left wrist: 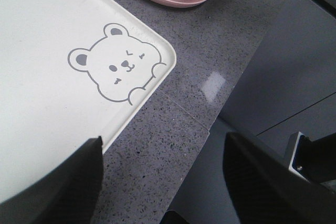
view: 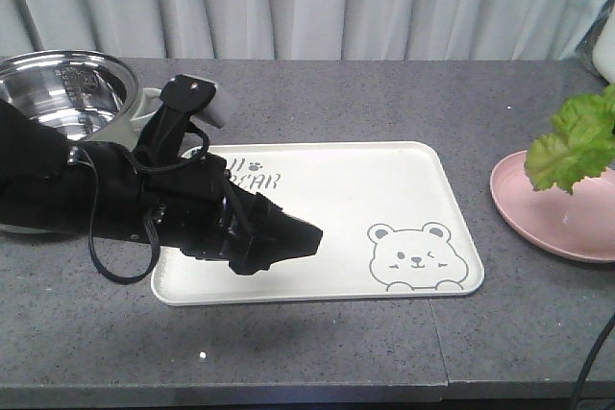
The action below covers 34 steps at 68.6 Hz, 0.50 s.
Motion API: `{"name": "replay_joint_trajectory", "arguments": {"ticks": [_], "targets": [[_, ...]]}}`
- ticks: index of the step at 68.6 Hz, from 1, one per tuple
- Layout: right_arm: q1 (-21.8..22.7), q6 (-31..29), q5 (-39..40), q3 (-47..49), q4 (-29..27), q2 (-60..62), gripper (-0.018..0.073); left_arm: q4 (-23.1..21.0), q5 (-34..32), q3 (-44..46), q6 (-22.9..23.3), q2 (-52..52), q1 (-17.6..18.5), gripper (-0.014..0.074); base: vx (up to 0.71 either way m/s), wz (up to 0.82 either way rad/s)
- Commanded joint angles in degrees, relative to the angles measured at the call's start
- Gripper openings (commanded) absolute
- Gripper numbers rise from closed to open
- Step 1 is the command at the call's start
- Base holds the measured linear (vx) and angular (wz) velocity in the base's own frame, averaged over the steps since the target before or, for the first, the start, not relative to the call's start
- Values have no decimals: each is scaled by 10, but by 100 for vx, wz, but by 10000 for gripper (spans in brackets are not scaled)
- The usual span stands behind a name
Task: Transfer vegetables to tray and serve
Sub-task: 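Carry the lettuce with the right gripper and release it onto the pink plate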
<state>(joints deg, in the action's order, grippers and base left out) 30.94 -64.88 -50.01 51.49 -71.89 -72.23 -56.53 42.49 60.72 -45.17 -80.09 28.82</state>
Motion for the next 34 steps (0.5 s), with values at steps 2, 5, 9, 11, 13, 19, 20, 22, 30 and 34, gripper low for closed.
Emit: {"name": "replay_joint_trajectory", "arguments": {"ticks": [2,5,9,11,13,19,20,22,30,34], "targets": [[5,-16,2,19,-84,-23,-1,-30,-10,15,-1,16,3,482,0,0],[5,-21,2,19,-98,-40,-1,-30,-11,15,-1,16,3,482,0,0],[5,-35,4,19,-113,-64,-1,-30,-12,15,-1,16,3,482,0,0],[5,-36,8,19,-119,-75,-1,-30,-13,15,-1,16,3,482,0,0],[5,-36,9,19,-126,-86,-1,-30,-14,15,-1,16,3,482,0,0],[5,-45,11,19,-147,-117,-1,-30,-14,15,-1,16,3,482,0,0],[5,-47,12,19,-150,-124,-1,-30,-14,15,-1,16,3,482,0,0],[5,-49,13,19,-158,-134,-1,-30,-14,15,-1,16,3,482,0,0],[5,-57,13,19,-175,-173,0,-29,-14,15,-1,16,3,482,0,0],[5,-57,16,19,-174,-189,12,-29,-14,15,-1,16,3,482,0,0]]}}
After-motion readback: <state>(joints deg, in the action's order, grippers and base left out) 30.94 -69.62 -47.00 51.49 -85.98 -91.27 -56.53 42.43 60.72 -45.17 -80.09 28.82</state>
